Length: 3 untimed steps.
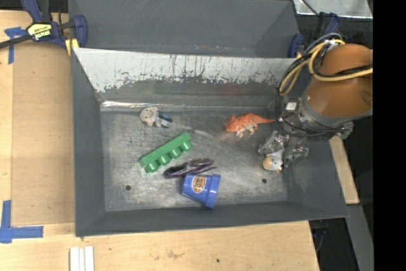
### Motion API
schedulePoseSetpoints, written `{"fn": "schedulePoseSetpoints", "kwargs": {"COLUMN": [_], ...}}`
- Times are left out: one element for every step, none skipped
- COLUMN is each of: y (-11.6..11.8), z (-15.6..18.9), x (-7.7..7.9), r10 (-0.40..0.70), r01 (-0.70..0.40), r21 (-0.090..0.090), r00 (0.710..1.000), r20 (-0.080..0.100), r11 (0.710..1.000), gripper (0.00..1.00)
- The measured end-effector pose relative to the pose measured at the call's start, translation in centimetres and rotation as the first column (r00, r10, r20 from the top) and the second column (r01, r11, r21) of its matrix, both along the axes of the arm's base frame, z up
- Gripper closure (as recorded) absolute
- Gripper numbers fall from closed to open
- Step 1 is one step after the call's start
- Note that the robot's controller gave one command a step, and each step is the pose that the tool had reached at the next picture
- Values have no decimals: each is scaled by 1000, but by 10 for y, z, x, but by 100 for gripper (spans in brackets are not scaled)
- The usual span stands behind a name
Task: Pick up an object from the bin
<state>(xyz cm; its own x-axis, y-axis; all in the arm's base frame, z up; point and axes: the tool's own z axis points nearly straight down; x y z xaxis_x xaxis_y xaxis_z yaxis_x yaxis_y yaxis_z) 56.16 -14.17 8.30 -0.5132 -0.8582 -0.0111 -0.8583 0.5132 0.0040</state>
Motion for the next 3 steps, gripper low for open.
{"fn": "schedulePoseSetpoints", "kwargs": {"y": [-2,-3,-3], "z": [12,23,29], "x": [0,1,1], "r10": [0,-2,-3], "r01": [0,2,3], "r21": [-7,-10,-11], "r00": [1000,1000,1000], "r20": [0,2,4], "r11": [1000,1000,1000], "gripper": [100,100,100]}}
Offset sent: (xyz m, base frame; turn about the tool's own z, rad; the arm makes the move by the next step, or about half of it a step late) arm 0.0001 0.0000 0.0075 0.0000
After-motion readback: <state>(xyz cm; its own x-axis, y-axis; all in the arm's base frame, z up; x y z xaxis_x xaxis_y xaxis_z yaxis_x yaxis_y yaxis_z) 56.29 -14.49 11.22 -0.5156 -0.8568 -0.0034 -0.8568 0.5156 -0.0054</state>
